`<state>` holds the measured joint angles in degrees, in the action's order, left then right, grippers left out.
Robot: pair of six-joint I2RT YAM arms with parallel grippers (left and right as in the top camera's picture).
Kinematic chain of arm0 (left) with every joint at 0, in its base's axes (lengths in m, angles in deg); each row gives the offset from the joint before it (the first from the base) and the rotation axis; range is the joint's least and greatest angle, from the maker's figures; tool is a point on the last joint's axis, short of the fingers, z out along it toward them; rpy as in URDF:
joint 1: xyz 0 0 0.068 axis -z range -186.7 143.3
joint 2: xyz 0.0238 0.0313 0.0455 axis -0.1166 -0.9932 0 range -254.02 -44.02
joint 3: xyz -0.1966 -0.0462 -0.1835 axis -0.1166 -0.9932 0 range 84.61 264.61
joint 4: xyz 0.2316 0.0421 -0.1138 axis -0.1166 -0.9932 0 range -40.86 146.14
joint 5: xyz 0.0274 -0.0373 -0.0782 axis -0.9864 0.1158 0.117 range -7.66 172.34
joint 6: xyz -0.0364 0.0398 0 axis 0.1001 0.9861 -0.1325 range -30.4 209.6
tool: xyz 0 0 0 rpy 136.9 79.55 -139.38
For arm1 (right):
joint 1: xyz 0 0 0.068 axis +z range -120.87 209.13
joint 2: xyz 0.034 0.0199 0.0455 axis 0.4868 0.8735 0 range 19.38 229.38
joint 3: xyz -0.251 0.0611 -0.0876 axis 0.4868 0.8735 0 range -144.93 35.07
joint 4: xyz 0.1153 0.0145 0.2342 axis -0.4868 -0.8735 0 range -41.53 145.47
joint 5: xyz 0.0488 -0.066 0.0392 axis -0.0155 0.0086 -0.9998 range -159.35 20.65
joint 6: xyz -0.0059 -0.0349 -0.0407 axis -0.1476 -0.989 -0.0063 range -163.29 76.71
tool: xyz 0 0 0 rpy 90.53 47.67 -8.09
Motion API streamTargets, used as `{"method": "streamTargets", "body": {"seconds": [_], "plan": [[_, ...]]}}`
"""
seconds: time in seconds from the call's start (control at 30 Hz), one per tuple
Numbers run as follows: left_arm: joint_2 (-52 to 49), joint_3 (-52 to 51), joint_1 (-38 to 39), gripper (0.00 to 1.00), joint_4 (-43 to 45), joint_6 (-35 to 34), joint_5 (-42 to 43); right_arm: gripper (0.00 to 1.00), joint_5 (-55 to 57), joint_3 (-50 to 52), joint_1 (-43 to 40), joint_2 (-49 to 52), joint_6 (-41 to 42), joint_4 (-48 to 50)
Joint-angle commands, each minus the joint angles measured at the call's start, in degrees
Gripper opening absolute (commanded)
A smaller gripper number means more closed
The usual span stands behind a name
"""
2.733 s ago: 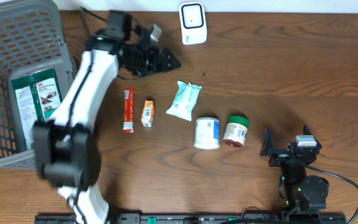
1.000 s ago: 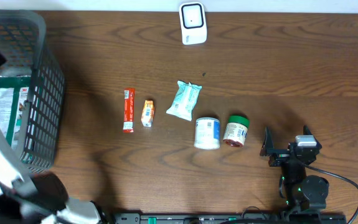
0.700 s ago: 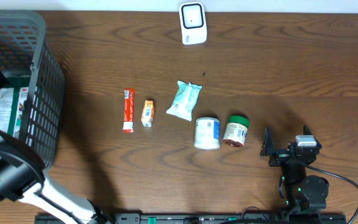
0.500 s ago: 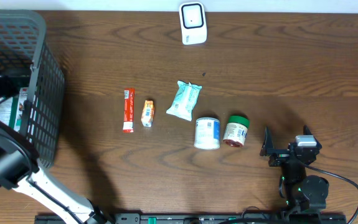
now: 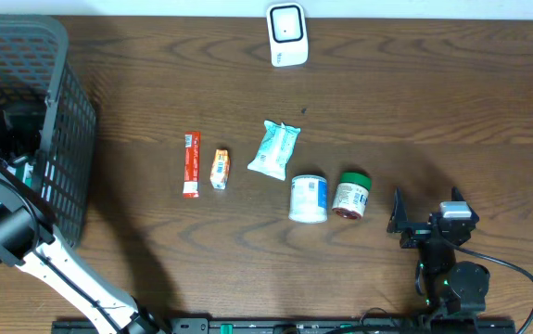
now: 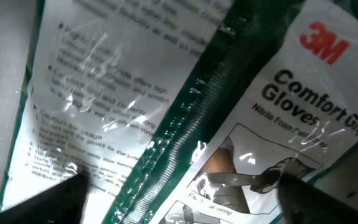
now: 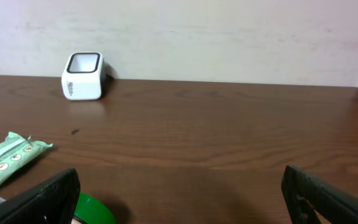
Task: Scan the item barcode
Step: 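Reach the left gripper into the basket toward the 3M gloves pack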
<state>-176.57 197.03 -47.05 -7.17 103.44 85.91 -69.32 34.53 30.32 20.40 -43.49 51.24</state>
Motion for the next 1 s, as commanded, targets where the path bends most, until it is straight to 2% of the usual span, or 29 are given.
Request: {"method": "streamTargets", "body": {"seconds": [0.0,0.07,0.1,0.13,0.2,0.53,0.77,0.97], "plan": [[-3.0,-0.9,-0.1,0.90,-0.1,0.7,0.3,0.99,0.5,0.2,-0.3,-0.2,0.2,0.0],[-3.0,-0.9,-0.1,0.92,-0.2,0.6,0.4,0.99,0.5,0.2,-0.3,-0.2,0.2,0.0],[-2.8,-0.8,-0.1,0.98,-0.2,0.7,1.6,0.99,0.5,0.2,-0.3,-0.2,0.2,0.0],[-2.6,-0.5,-0.1,1.00,-0.2,0.7,3.2,0.99,0.5,0.2,-0.3,-0.2,0.2,0.0],[-1.8,1.7,-0.1,0.99,-1.2,0.7,6.4,0.99,0.5,0.2,-0.3,-0.2,0.2,0.0],[4.6,4.1,-0.1,0.99,-2.5,-1.5,7.8,0.99,0.5,0.2,-0.3,-0.2,0.2,0.0],[4.5,-3.0,-0.1,0.98,0.0,-0.4,6.9,0.99,0.5,0.2,-0.3,-0.2,0.2,0.0],[4.4,-12.2,-0.1,0.98,7.5,-0.4,4.8,0.99,0.5,0.2,-0.3,-0.2,0.2,0.0]]}}
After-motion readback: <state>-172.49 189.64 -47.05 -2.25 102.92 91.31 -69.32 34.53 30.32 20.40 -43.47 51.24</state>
